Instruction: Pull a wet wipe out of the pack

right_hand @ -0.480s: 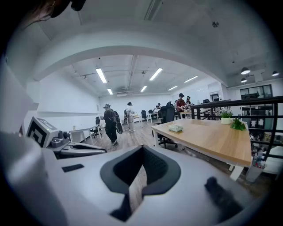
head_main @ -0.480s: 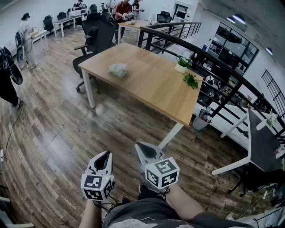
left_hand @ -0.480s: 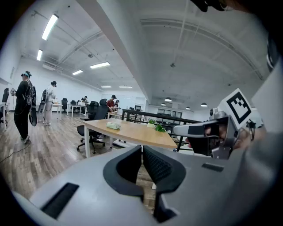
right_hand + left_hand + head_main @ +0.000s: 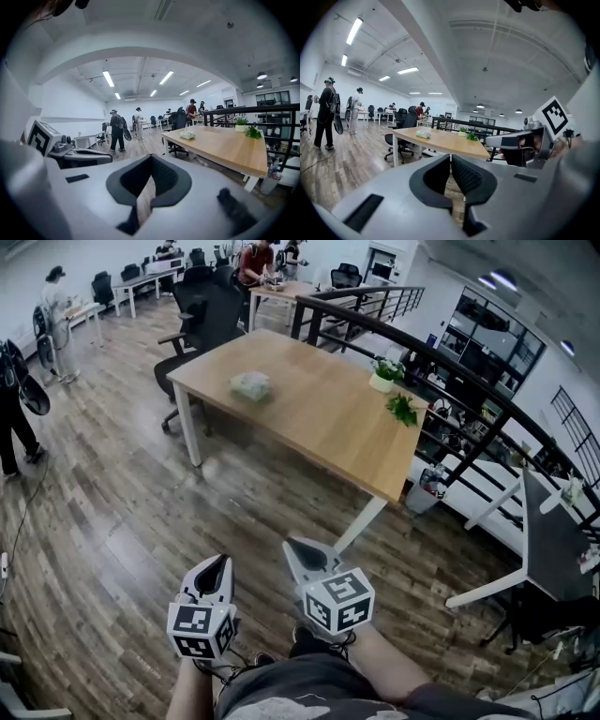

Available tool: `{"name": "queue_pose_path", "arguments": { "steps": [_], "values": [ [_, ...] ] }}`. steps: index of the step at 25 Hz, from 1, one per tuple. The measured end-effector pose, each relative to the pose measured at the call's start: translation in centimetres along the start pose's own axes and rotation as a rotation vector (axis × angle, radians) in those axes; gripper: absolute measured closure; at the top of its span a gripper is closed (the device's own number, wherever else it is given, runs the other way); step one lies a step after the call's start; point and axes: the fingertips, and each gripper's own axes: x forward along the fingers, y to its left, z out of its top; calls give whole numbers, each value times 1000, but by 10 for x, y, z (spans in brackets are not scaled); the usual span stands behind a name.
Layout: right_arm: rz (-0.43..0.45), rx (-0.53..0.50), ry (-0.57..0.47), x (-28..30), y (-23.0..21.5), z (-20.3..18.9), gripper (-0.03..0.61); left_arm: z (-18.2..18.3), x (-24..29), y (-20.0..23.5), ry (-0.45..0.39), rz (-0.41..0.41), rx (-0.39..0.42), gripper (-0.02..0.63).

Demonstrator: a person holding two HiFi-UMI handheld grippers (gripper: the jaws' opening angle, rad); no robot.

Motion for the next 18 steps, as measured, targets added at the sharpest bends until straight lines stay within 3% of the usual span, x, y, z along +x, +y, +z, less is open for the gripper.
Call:
{"name": "queue_pose_path", "arguments": {
  "steps": [4, 11, 14, 18],
  "values": [
    [-15, 12, -6, 0, 0, -3, 555, -1, -8, 4, -5, 17, -2, 589],
    [-64, 177, -45, -5, -18, -13, 552, -4, -15, 15, -13, 20, -28, 589],
    [-57, 179, -70, -1, -24, -11, 552, -4, -9, 20, -9, 21, -31, 589],
    [-33, 96, -92, 21, -25, -2, 552, 1, 5, 33, 0, 37, -29, 589]
  ]
}}
